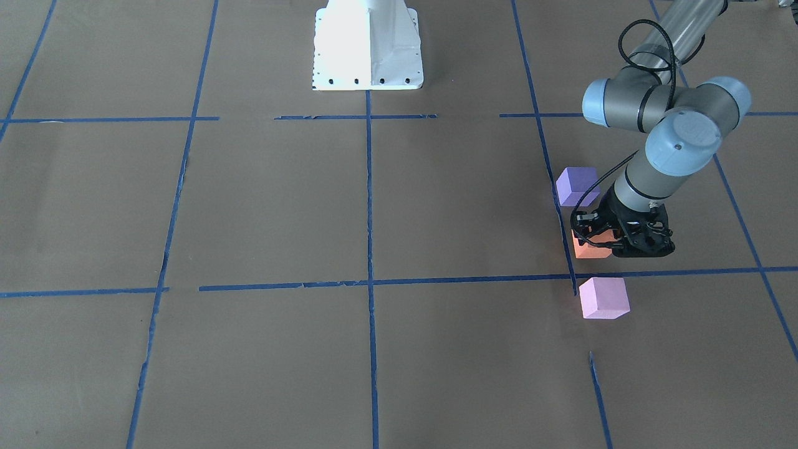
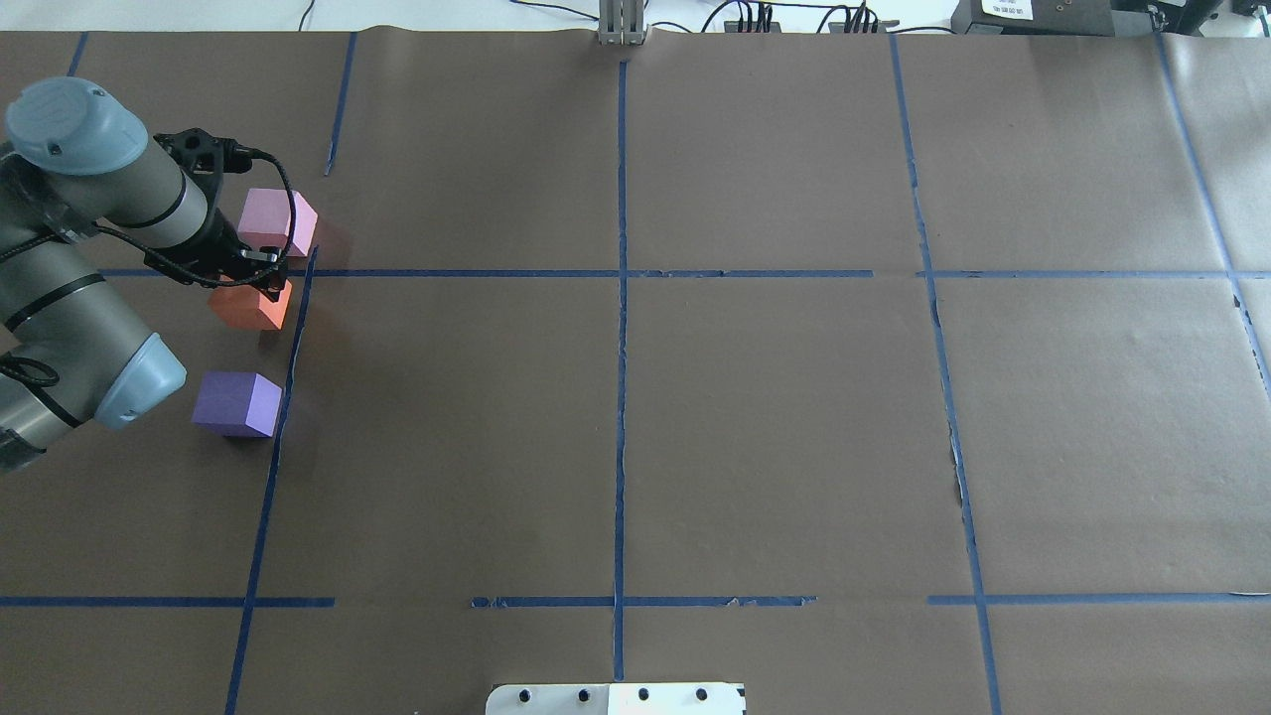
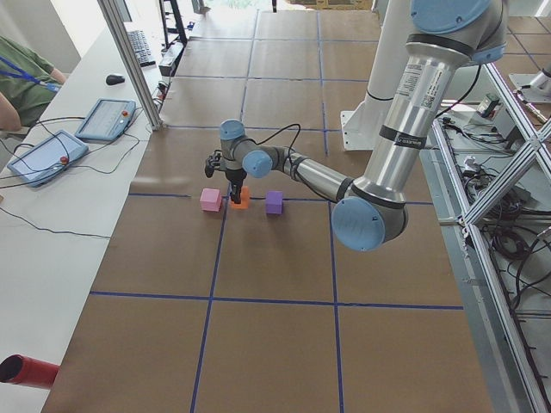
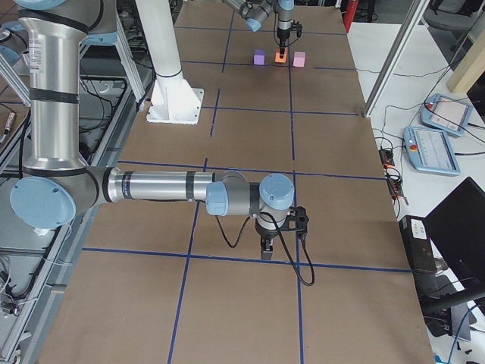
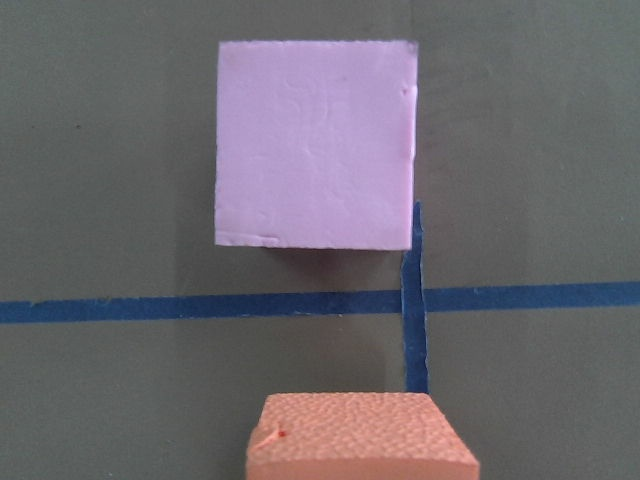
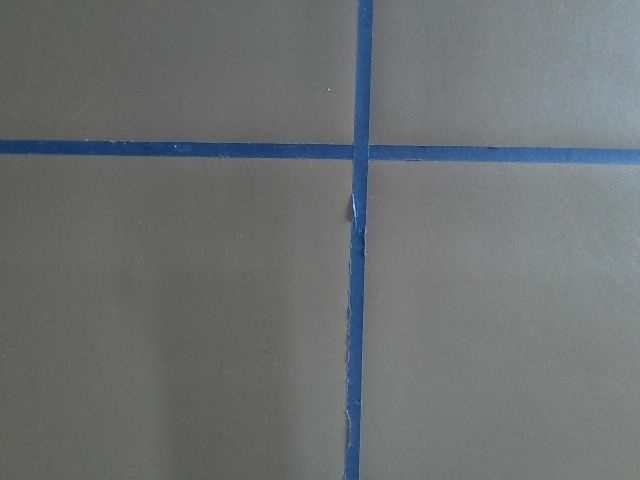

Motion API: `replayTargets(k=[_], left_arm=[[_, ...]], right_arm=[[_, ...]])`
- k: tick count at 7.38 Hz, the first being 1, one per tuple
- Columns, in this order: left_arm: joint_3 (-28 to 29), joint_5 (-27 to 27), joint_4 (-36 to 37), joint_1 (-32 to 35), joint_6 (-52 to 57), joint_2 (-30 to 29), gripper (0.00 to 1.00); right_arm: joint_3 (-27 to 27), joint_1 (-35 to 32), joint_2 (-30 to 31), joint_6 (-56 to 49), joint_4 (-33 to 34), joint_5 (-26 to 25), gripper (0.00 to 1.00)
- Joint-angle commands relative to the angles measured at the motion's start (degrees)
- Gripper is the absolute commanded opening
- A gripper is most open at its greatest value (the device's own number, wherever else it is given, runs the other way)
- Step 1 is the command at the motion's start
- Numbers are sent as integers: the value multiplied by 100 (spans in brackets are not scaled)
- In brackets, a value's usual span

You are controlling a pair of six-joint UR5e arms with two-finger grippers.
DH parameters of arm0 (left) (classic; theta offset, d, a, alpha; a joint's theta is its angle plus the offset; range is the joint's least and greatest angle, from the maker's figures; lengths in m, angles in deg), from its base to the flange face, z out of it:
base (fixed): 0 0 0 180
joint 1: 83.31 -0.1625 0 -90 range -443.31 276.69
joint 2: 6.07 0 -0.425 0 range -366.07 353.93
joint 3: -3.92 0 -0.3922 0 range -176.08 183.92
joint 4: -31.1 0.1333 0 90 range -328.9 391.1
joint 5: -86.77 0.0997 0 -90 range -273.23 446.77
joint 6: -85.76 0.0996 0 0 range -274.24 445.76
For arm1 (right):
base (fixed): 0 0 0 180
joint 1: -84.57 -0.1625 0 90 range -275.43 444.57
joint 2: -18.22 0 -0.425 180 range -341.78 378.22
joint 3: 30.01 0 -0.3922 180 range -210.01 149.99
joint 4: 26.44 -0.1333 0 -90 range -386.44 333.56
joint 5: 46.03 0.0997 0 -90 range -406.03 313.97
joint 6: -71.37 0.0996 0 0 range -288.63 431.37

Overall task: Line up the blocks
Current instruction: 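Lower the orange cube between the pink and purple cubes and release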

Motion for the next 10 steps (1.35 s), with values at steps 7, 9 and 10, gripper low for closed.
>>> replayTargets(k=[7,9,10], left_arm=[[75,-5,-18,37,163,-9,100],[-29,-14,43,116,354,-26,100],[-230,-23,61,369,400,-26,100]], right_arm=[[0,2,0,0,0,0,100],[0,-7,0,0,0,0,100],[0,-7,0,0,0,0,100]])
